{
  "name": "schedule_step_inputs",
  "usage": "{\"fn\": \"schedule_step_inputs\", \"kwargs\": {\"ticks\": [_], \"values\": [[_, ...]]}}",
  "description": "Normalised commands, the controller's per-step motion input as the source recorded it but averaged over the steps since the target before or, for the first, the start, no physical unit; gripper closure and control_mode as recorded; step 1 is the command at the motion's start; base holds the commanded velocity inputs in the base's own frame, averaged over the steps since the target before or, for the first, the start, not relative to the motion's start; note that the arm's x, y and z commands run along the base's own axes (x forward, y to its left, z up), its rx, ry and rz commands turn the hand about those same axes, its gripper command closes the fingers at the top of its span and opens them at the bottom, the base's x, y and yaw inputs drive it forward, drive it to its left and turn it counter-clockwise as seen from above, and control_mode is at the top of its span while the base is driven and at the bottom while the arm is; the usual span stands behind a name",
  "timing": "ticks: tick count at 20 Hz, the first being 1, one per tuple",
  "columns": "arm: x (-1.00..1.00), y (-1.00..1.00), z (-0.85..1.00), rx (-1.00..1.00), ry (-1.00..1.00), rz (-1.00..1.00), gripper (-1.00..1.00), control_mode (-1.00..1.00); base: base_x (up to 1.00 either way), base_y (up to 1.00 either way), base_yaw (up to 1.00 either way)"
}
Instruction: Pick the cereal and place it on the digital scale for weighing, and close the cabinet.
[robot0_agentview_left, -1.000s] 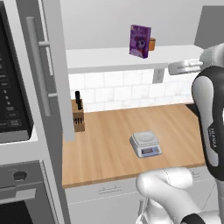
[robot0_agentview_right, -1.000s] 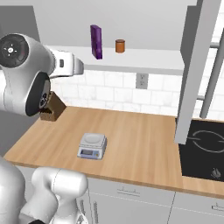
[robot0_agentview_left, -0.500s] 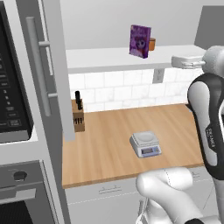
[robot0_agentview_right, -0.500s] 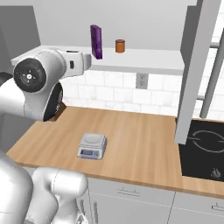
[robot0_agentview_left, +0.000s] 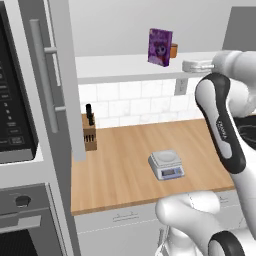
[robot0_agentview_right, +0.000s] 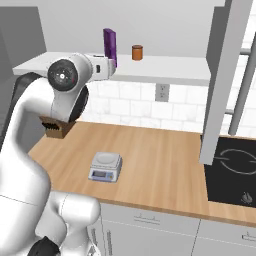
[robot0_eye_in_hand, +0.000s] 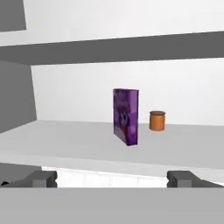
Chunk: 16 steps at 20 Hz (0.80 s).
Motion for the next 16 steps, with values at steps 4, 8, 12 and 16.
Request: {"fn": "schedule_step_inputs", "kwargs": {"ticks": [4, 8, 12, 16], "values": [[0.78, -0.10, 0.00, 0.01, 0.00, 0.08, -1.00, -1.00, 0.00, 0.00, 0.00], [0.59, -0.10, 0.03, 0.00, 0.00, 0.06, -1.00, -1.00, 0.00, 0.00, 0.00], [0.21, -0.04, 0.22, 0.00, 0.04, 0.00, -1.00, -1.00, 0.00, 0.00, 0.00], [0.21, -0.18, 0.31, 0.00, 0.10, 0.00, -1.00, -1.00, 0.00, 0.00, 0.00]]}}
